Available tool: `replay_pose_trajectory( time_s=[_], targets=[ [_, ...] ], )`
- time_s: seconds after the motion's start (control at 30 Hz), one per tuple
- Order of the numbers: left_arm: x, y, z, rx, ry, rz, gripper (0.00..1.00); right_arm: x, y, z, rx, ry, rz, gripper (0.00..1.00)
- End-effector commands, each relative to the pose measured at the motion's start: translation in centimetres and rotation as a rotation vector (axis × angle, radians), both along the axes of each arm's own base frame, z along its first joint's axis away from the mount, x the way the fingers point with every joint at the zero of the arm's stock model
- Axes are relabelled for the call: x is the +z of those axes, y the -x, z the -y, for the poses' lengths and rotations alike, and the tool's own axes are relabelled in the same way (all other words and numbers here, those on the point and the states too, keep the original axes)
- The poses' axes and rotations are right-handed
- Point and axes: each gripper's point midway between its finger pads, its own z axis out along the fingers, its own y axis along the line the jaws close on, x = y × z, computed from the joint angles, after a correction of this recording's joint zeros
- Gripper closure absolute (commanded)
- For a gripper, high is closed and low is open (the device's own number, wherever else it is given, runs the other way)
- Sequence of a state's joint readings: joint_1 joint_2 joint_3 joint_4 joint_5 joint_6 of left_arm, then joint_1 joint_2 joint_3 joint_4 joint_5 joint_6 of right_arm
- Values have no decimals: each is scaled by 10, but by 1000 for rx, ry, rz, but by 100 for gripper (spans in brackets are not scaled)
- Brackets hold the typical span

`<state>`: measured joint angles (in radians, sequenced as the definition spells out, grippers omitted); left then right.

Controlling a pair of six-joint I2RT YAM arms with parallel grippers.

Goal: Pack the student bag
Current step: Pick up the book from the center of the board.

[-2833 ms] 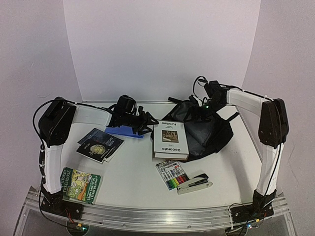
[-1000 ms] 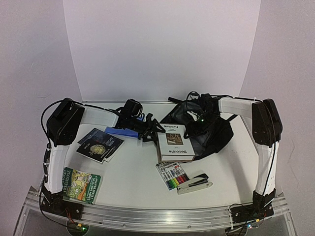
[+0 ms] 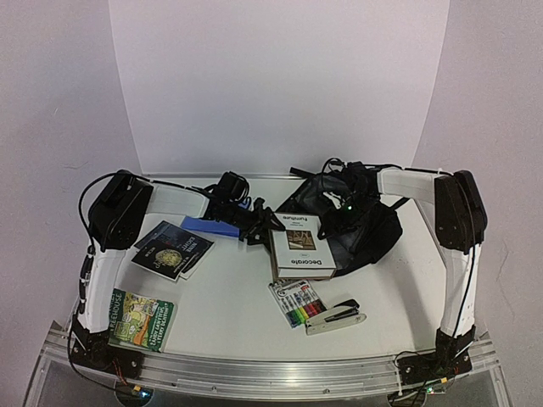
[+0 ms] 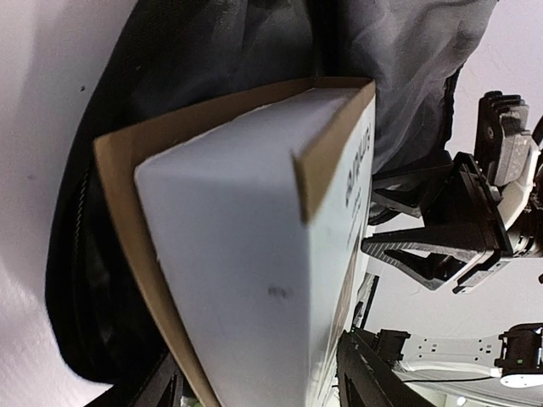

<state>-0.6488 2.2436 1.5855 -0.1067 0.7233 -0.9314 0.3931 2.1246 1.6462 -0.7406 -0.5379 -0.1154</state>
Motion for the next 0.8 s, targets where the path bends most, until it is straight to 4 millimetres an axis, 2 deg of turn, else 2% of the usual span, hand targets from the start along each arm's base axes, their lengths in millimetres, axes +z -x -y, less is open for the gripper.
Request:
replay_pose_trajectory(
  time_s=[0.0,0.13,0.23,0.4,0.53,0.6,0.7,0.77],
  targets=[
    [17,-4,14,-49,62,29,39,-2,-2,6,-13,34,0,50],
    [18,0,15,-55,88,20,39,-1,-2,5,-13,28,-1,50],
    [16,4,19,-74,117,-5,43,1,-3,3,-15,16,-4,50],
    [27,8,30,-116,179,5,49,6,-5,-3,-11,-4,6,49],
    [42,13,37,-150,217,25,49,7,-7,-8,-14,-13,8,48],
    [42,15,37,-161,229,14,49,9,-8,-9,-16,-19,11,48],
    [39,19,42,-184,253,-15,41,12,-10,-11,-16,-27,18,48],
    [34,21,44,-189,254,-30,40,13,-11,-13,-14,-29,21,48]
  ],
)
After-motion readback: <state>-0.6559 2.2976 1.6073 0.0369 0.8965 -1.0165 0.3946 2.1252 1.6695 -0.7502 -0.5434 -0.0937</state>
